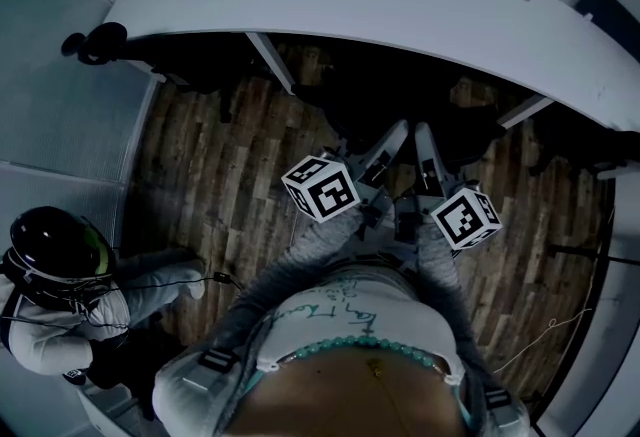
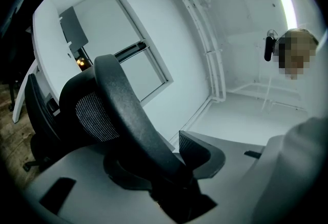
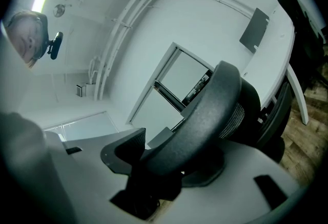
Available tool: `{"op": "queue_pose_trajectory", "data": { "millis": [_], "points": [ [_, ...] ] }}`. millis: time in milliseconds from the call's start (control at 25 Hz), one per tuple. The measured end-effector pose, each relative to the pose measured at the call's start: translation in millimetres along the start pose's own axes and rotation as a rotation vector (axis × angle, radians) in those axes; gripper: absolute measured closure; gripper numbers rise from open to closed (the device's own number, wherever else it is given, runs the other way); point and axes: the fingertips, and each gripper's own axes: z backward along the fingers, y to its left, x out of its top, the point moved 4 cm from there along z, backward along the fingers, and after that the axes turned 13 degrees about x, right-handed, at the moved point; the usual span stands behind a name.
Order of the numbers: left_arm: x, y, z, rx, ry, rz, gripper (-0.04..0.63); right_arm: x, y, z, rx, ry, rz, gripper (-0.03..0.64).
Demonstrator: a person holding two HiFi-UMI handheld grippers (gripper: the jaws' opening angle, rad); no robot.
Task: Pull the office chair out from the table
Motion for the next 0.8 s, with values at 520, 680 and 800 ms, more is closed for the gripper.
{"op": "queue_pose_trajectory", "data": {
  "millis": [520, 680, 800],
  "points": [
    [-12, -10, 33, -0.007, -0.001, -0.001, 0.410, -13, 23, 26, 0.005, -0.001, 0.007, 0.404],
    [-15, -11, 43, -0.013, 0.000, 0.001, 0.410, -19, 29, 32, 0.001, -0.002, 0.007, 0.403],
    [-17, -12, 44, -0.011, 0.001, 0.002, 0.410, -20, 29, 35, -0.003, -0.006, -0.008, 0.405]
  ]
}}
